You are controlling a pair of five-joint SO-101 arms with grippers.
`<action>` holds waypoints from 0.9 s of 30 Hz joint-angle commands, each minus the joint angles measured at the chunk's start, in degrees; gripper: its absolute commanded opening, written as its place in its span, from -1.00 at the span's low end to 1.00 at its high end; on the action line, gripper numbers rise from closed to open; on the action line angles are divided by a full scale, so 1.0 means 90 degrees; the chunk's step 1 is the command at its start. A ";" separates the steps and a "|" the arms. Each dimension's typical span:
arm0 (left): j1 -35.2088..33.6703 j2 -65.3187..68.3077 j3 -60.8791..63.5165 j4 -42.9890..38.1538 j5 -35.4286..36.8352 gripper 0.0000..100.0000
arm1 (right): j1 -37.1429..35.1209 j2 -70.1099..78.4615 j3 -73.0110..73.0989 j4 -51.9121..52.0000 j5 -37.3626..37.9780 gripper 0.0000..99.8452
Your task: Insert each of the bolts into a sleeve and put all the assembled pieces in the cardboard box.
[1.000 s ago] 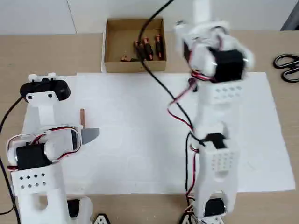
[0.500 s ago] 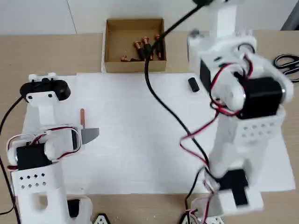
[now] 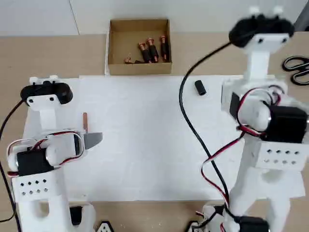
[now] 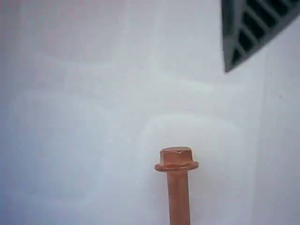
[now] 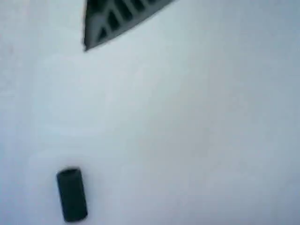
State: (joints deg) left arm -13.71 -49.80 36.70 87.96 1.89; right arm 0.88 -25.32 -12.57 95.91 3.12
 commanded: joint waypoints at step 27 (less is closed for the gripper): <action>-0.0049 -0.0098 0.0005 -0.0059 -0.0059 -0.30 | -0.0122 0.2183 0.1690 -0.1822 0.1104 -0.63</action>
State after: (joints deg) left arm -13.71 -49.80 36.88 87.96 1.89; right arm 0.26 -10.55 8.53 80.35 12.44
